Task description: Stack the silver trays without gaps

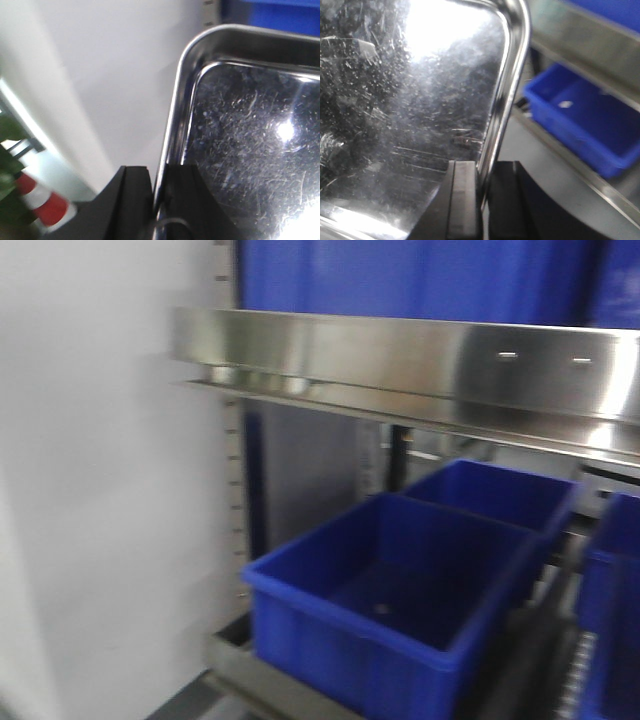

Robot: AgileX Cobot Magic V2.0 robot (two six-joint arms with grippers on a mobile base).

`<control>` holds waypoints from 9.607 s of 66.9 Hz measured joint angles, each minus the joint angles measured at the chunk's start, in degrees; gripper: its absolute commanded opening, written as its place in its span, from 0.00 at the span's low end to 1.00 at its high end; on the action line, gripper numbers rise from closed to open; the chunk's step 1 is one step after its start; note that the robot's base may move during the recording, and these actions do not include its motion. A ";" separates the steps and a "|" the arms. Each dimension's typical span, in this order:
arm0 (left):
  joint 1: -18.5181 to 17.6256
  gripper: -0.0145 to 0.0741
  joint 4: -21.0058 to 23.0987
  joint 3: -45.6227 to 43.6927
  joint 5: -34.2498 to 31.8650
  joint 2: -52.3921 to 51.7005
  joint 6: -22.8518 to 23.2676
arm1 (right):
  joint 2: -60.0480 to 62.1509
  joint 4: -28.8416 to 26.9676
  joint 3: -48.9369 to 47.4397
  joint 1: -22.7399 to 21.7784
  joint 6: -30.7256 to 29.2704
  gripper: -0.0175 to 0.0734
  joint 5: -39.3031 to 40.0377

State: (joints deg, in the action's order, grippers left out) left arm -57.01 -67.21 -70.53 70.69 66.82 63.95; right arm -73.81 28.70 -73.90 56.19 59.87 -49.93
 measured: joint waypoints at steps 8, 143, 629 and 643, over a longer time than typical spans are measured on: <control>0.00 0.14 0.00 0.00 -0.04 0.00 0.00 | 0.00 -0.11 0.00 0.00 0.00 0.17 0.00; 0.00 0.14 0.00 0.00 -0.24 0.00 -0.23 | 0.00 -0.11 0.00 0.10 0.12 0.17 -0.30; 26.61 0.19 48.17 53.27 -58.04 -64.98 -48.76 | 73.34 -35.62 73.92 -55.36 -60.91 0.17 48.63; 37.51 0.19 64.39 60.23 -57.95 -66.48 -71.17 | 73.44 -35.62 73.92 -55.45 -60.91 0.17 48.89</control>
State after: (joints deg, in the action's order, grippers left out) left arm -19.51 -2.82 -10.30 12.74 0.34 -7.22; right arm -0.37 -6.92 0.02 0.75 -1.04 -1.04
